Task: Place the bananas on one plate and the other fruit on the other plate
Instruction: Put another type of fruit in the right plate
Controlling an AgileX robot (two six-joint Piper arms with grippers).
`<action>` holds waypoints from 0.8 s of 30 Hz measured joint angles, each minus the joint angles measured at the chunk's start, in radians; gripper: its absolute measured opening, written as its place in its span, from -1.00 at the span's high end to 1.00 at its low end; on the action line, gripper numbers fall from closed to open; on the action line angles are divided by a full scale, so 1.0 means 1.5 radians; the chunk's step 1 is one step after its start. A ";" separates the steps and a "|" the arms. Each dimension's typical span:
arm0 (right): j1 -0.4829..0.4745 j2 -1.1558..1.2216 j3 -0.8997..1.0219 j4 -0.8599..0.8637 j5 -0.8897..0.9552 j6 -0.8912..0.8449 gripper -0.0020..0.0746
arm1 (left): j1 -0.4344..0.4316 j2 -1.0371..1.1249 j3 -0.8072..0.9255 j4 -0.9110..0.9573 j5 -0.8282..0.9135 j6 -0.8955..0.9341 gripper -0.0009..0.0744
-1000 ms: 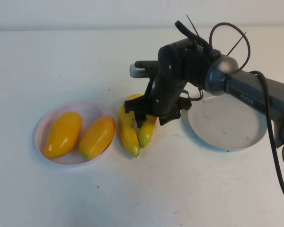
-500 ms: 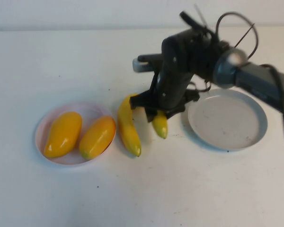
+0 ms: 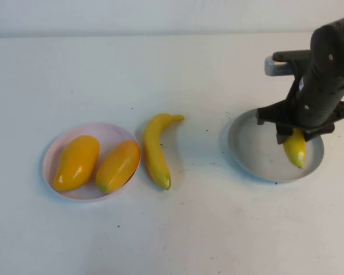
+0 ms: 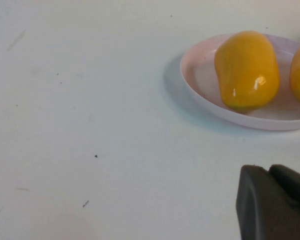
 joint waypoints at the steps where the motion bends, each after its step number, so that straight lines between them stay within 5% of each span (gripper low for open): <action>1: -0.008 0.008 0.005 0.000 -0.001 0.001 0.13 | 0.000 0.000 0.000 0.000 0.000 0.000 0.99; 12: -0.019 0.095 0.006 0.018 -0.030 -0.010 0.13 | 0.000 0.000 0.000 0.000 0.000 0.000 0.99; 24: -0.013 0.066 -0.004 0.036 -0.016 -0.030 -0.22 | 0.000 0.000 0.000 0.000 0.000 0.000 0.99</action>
